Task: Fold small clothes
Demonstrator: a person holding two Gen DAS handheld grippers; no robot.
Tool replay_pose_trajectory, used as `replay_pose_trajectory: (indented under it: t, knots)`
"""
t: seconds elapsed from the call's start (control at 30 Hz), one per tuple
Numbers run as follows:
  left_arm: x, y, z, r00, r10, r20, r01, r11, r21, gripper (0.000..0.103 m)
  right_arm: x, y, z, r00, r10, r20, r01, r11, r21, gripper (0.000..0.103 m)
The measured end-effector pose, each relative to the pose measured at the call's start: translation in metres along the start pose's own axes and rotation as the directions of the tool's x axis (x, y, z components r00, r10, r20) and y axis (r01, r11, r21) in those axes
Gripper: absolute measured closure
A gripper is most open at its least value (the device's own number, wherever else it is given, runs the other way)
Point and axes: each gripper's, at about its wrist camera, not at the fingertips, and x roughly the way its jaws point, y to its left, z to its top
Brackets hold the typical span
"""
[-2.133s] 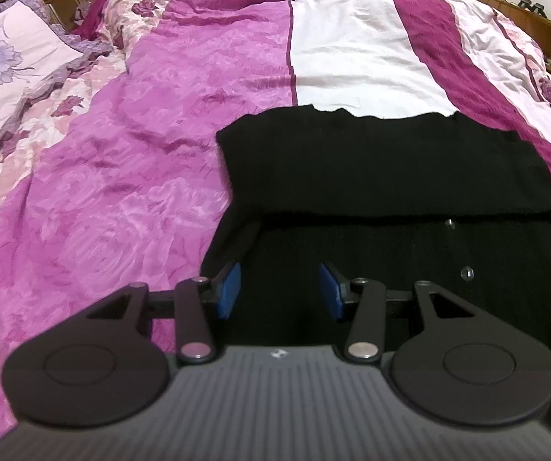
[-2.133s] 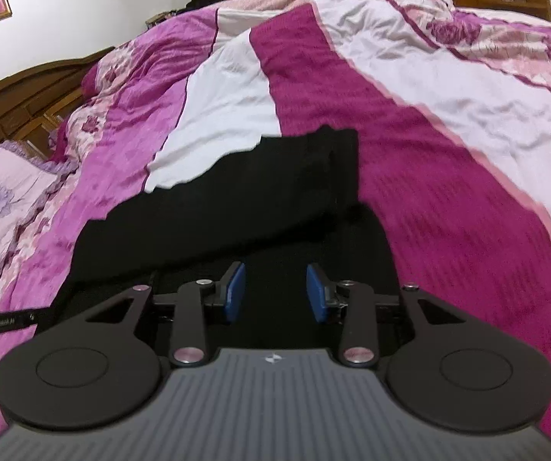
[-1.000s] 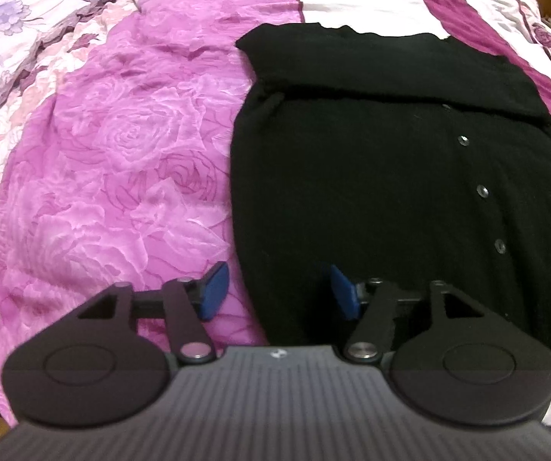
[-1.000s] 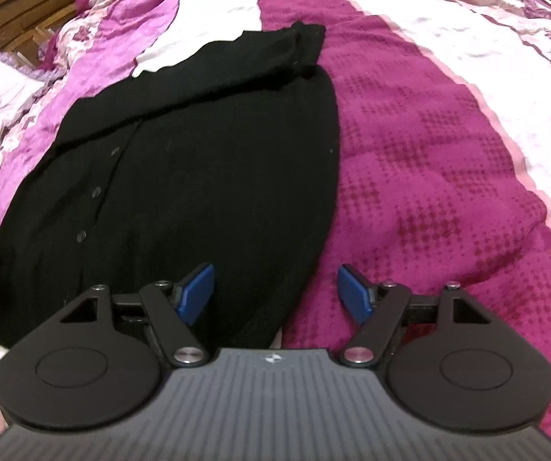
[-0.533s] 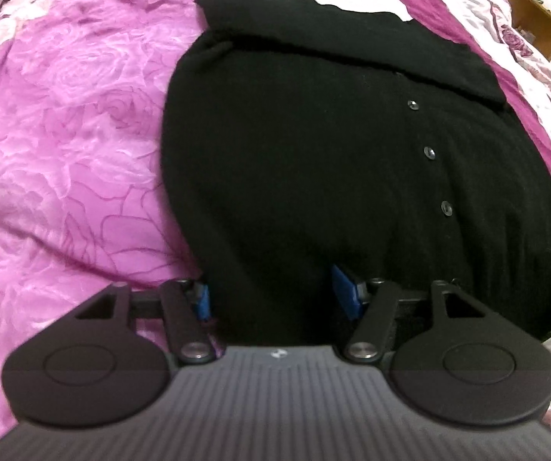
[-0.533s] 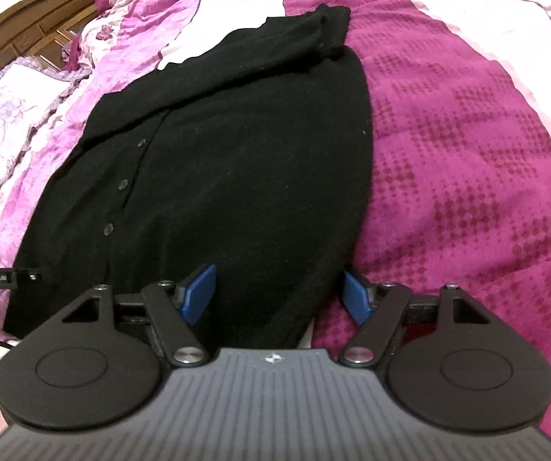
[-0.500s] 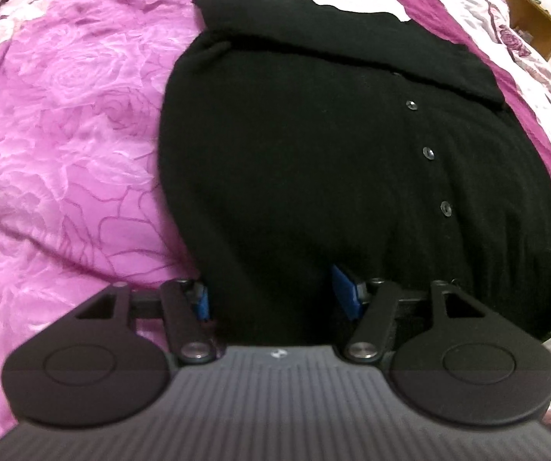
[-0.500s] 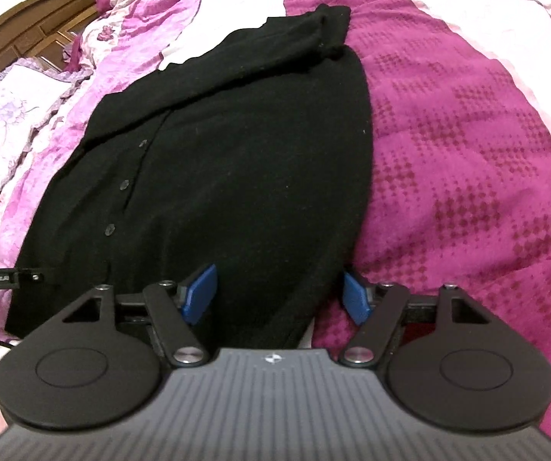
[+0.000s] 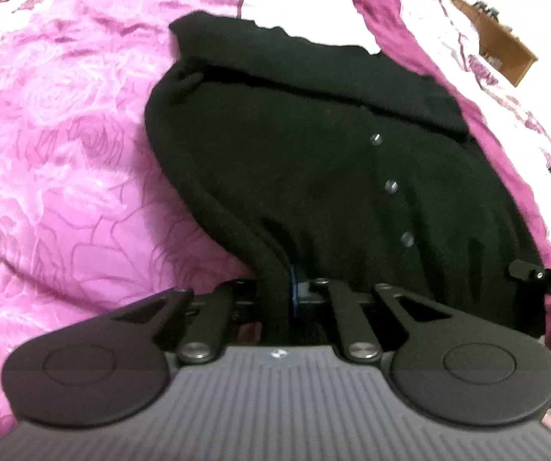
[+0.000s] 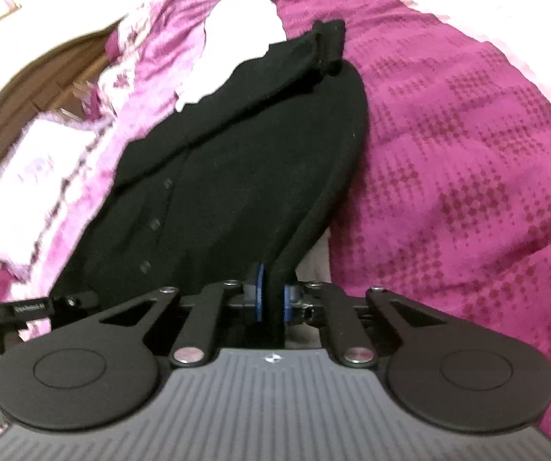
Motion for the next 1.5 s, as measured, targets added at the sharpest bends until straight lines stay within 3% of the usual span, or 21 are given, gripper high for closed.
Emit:
replay_pose_trajectory:
  t: [0.13,0.33,0.57,0.83,1.0,1.13,1.3,1.43,1.5]
  knots:
    - [-0.011,-0.008,0.012,0.997,-0.008,0.072,0.008,1.0,0.003,0.094,-0.006,0.004,0.007,0.997,0.043,0.062,-0.044,0.999,0.013,0.095]
    - [-0.025,-0.015,0.039,0.982,-0.023,0.188,0.023,1.0,0.003,0.094,-0.012,0.009,0.031,0.984,0.039,0.172,-0.039,0.999,-0.001,0.098]
    - [-0.027,-0.022,0.056,0.967,-0.012,0.254,0.01,1.0,0.01,0.094,-0.009,0.013,0.05,0.973,0.041,0.228,-0.038,0.999,-0.015,0.099]
    - [-0.011,-0.021,0.069,0.951,0.035,0.308,-0.046,0.999,0.029,0.094,-0.003,0.004,0.077,0.933,-0.031,0.358,0.021,0.999,0.03,0.099]
    - [0.016,-0.02,0.076,0.946,0.074,0.316,-0.095,0.994,0.051,0.093,0.027,-0.001,0.089,0.931,-0.087,0.354,0.081,0.996,0.032,0.099]
    - [0.048,-0.013,0.078,0.953,0.112,0.282,-0.138,0.988,0.075,0.091,0.056,-0.004,0.091,0.937,-0.135,0.323,0.138,0.99,0.016,0.099]
    - [0.07,0.001,0.075,0.964,0.114,0.242,-0.131,0.99,0.054,0.091,0.083,-0.018,0.089,0.948,-0.178,0.264,0.171,0.984,0.05,0.099]
    - [0.07,0.005,0.073,0.966,0.106,0.234,-0.118,0.992,0.038,0.089,0.093,-0.021,0.084,0.943,-0.187,0.276,0.184,0.982,0.037,0.098]
    - [0.066,0.007,0.074,0.967,0.108,0.23,-0.116,0.993,0.024,0.083,0.094,-0.018,0.082,0.939,-0.196,0.284,0.2,0.98,0.015,0.098]
